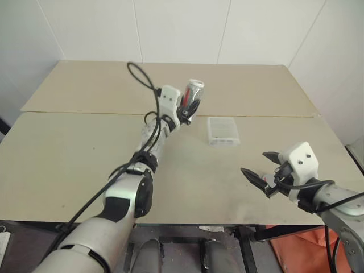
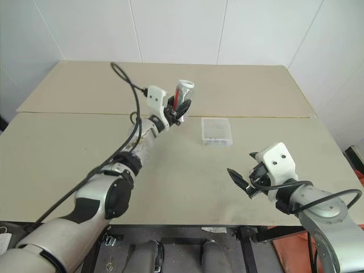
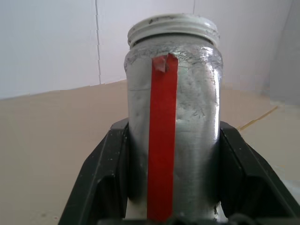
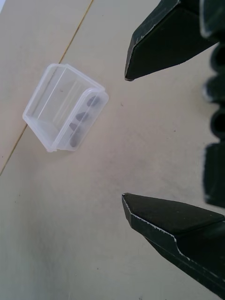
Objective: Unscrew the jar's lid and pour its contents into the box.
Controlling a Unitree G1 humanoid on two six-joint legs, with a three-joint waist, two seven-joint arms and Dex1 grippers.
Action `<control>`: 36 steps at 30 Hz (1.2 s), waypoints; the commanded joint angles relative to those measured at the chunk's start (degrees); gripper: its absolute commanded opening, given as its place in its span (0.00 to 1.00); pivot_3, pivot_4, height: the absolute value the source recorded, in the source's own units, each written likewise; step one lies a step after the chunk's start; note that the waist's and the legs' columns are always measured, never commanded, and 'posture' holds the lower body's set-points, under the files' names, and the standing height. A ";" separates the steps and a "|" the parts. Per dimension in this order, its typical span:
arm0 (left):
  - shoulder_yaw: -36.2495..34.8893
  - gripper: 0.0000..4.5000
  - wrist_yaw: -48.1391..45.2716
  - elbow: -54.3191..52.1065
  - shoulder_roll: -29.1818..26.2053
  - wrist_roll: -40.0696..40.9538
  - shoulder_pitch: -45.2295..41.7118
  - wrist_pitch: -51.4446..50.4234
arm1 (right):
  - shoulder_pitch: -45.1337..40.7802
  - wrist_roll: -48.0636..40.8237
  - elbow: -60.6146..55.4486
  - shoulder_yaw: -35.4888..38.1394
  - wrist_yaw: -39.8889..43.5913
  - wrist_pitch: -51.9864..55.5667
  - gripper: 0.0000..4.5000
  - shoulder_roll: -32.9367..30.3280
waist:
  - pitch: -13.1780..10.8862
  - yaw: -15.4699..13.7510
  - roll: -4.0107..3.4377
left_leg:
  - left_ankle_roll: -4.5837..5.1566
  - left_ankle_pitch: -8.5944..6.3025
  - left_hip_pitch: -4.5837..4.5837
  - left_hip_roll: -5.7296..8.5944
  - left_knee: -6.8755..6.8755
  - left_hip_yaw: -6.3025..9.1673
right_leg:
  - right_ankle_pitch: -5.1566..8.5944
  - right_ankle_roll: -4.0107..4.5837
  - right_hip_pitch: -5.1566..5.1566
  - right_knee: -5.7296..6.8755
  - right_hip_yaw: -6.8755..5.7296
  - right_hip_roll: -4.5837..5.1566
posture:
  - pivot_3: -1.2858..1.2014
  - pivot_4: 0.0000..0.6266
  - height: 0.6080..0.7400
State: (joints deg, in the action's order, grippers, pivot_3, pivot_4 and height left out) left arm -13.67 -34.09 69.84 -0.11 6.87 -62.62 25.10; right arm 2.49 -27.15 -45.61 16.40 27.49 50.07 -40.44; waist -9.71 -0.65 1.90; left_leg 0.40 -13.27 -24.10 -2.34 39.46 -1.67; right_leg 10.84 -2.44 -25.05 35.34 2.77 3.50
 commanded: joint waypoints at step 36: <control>11.45 0.99 6.70 -19.74 -3.01 -5.72 28.98 10.24 | -4.35 7.14 6.38 -8.73 1.62 -8.65 1.00 -0.58 | 0.33 1.22 -0.29 | 0.03 0.03 0.98 -0.09 0.25 -0.03 | 0.23 -0.32 0.81 0.34 0.09 -0.07 | 0.52 0.24 1.00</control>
State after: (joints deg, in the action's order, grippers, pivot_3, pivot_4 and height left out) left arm -2.63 -27.44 52.75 -2.42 0.46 -36.53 35.93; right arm -1.04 -20.87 -38.93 7.24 28.95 43.48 -40.88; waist -9.38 0.58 1.62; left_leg 0.44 -13.24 -23.12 -2.43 39.69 -1.70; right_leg 11.07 -2.76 -24.25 35.67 2.85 3.43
